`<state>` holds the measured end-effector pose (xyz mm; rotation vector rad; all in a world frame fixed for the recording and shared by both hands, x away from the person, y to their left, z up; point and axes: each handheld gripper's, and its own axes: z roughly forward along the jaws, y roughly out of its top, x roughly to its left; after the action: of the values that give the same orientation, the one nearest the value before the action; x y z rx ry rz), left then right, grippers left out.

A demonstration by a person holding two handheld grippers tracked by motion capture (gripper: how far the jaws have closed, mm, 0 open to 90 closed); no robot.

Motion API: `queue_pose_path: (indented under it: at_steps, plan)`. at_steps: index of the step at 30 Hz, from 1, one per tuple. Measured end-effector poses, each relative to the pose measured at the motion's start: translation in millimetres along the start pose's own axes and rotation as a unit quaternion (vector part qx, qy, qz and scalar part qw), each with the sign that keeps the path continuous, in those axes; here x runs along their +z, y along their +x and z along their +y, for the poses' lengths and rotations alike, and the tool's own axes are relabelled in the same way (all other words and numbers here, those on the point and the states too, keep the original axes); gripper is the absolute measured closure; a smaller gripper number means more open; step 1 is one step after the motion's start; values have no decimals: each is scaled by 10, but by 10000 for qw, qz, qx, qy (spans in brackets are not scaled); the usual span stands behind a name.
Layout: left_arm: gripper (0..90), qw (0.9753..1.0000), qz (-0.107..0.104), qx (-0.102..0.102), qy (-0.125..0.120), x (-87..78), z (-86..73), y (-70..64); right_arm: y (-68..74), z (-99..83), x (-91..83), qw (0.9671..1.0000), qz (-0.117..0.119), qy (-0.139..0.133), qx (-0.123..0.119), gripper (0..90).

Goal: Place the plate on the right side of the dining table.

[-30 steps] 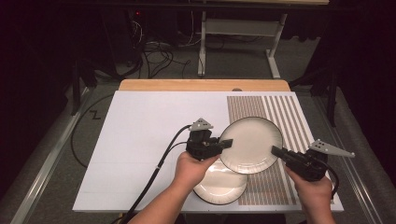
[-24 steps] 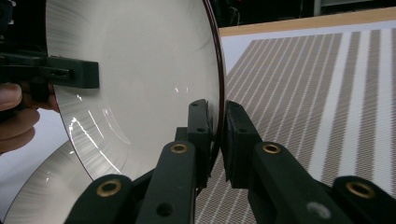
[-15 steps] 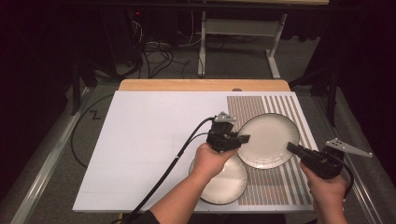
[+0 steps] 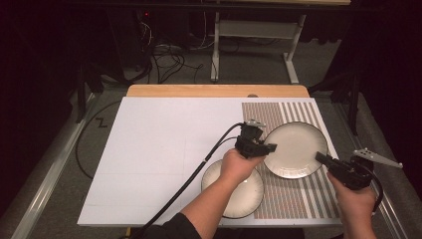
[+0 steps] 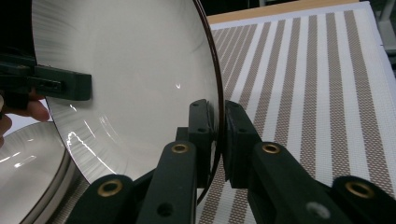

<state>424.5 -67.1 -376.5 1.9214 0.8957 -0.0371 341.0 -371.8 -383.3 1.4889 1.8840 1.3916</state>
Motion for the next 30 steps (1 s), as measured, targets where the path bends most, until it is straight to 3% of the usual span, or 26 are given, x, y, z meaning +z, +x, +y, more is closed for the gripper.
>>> queue_pose_path:
  at_steps: [12, 24, 28, 30]
  plan:
    - [701, 9995, 53, -199, 224, 211, -62, 133, -90, -49, 100, 9997, -177, 173, -41, 863]
    - [696, 9990, 201, -289, 283, 263, -34, 140, -101, -77, 134, 9993, -298, 224, -80, 858]
    - [673, 9988, 210, -344, 262, 273, -31, 134, -120, -84, 141, 9994, -261, 209, -49, 858]
    - [625, 9992, 241, -248, 187, 246, -23, 120, -130, -81, 148, 9995, -241, 214, -71, 859]
